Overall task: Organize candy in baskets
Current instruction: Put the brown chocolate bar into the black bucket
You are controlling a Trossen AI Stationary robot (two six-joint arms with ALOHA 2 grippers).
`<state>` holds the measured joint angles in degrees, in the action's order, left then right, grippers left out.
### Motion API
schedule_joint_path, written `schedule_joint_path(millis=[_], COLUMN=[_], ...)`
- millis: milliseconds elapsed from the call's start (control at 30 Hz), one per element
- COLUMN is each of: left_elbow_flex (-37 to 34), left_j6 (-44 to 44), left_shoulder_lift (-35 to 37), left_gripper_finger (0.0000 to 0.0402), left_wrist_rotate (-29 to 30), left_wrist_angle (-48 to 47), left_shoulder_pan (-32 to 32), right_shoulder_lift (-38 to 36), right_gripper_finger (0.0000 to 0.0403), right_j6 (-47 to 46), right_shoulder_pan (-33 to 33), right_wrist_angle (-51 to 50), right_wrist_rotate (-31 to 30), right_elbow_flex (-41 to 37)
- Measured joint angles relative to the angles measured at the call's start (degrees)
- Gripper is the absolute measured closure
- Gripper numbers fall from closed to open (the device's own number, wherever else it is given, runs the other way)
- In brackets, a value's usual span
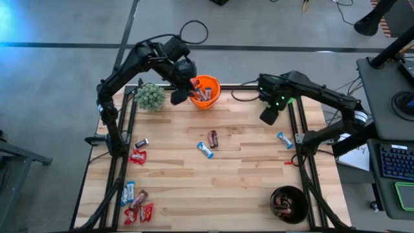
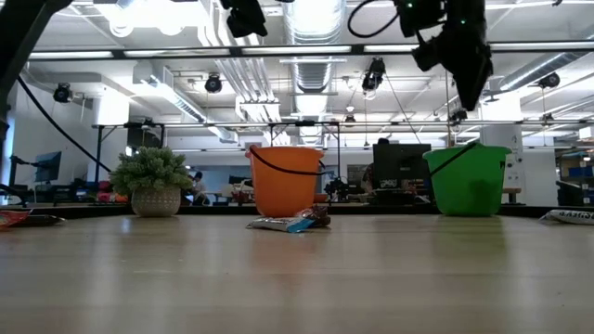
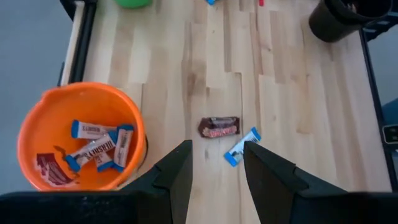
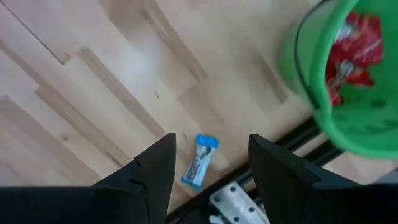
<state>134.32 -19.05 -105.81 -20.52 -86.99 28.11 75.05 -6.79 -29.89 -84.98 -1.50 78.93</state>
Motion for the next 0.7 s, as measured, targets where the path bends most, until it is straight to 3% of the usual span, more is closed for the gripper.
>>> schedule_joint_path(millis=[300,700], left_elbow_flex=[0.0,0.0], left_j6=[2.5,13.1], left_shoulder_lift=[3.2,10.2], left_gripper_finger=[0.0276,0.0276], left_wrist_rotate=[0.0,-0.1], left_wrist_angle=[-3.0,-3.0], left_shoulder_pan=[-2.0,-5.8], right_shoulder_lift=[-1.3,-0.6], right_gripper_finger=[0.0213,0.0213], right_j6=[-3.9,-7.8], right_shoulder_pan=[1.3,7.6], right_wrist_angle=[0.9,20.3], right_wrist_rotate=[2.7,12.1], right_elbow_flex=[-4.8,-4.7])
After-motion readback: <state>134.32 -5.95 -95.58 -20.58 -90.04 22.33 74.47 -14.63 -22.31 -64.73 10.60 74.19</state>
